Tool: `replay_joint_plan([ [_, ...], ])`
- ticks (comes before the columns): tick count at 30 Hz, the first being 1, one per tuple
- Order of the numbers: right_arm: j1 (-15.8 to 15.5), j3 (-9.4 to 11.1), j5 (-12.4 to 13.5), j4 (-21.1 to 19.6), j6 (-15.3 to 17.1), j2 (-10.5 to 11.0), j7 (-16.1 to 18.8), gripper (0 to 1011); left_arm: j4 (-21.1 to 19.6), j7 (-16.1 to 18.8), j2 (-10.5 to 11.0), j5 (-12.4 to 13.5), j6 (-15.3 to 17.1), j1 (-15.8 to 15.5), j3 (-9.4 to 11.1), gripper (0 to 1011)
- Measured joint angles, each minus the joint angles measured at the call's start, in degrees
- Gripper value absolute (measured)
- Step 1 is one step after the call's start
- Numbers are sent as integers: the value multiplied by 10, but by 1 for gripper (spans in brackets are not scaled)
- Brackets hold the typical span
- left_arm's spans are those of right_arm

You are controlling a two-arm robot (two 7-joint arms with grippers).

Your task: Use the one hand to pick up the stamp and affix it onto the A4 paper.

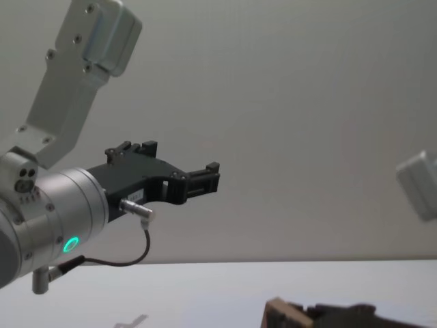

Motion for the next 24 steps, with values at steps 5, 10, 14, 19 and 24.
replay_joint_plan([
  [5,-5,6,17,-19,1,6,-4,220,0,0,0,0,0,0,0,1001],
  [10,-10,15,32,-34,-1,18,-12,220,0,0,0,0,0,0,0,1001],
  [14,-15,26,40,-39,-8,31,-21,220,0,0,0,0,0,0,0,1001],
  [19,-20,38,45,-39,-17,45,-31,220,0,0,0,0,0,0,0,1001],
  [24,-26,52,47,-30,-29,63,-44,220,0,0,0,0,0,0,0,1001],
])
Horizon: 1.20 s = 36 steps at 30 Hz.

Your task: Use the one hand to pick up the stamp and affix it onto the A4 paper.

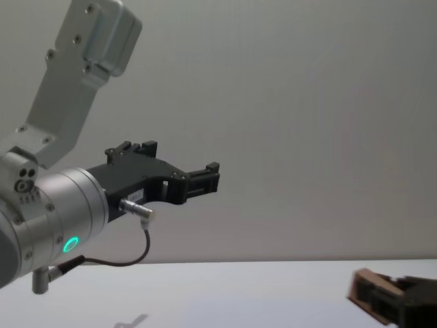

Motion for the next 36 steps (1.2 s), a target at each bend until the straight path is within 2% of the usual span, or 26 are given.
replay_joint_plan([
  [13,-4,26,-6,40,-17,27,-37,220,0,0,0,0,0,0,0,1001],
  [36,22,37,-36,111,-22,28,-82,220,0,0,0,0,0,0,0,1001],
])
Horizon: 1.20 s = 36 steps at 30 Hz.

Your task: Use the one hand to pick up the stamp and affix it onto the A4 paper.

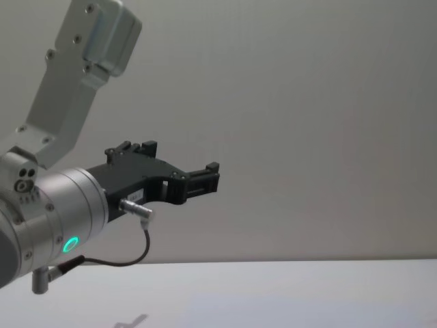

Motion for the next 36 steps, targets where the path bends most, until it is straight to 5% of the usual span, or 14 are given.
replay_joint_plan([
  [15,6,3,-9,19,1,-1,-13,233,0,0,0,0,0,0,0,1001],
  [36,13,1,6,8,-4,-12,-19,880,0,0,0,0,0,0,0,1001],
])
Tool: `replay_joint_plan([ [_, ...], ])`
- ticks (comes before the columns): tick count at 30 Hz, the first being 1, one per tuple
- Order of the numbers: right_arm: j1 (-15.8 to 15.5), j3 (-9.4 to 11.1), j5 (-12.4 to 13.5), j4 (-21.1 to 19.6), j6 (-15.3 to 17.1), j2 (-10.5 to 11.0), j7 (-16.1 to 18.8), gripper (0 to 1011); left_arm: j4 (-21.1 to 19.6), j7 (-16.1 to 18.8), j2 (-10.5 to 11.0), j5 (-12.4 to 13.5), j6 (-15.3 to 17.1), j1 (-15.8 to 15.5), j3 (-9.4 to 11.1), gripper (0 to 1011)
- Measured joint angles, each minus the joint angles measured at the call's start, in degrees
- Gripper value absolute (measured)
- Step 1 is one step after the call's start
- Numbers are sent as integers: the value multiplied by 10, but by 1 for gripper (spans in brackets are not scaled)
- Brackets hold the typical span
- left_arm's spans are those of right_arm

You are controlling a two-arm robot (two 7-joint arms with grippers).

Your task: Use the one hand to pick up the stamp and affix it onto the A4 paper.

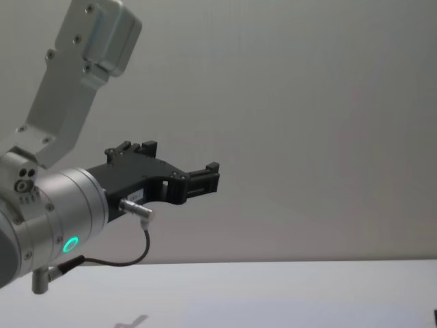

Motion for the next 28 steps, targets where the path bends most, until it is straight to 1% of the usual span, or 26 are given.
replay_joint_plan([
  [3,1,0,5,-7,0,-2,-1,960,0,0,0,0,0,0,0,1001],
  [6,1,0,11,-14,1,-3,-3,1001,0,0,0,0,0,0,0,1001],
  [16,-5,2,23,-35,3,-5,-20,1001,0,0,0,0,0,0,0,1001],
  [28,-14,6,31,-51,3,-3,-38,1001,0,0,0,0,0,0,0,1001],
])
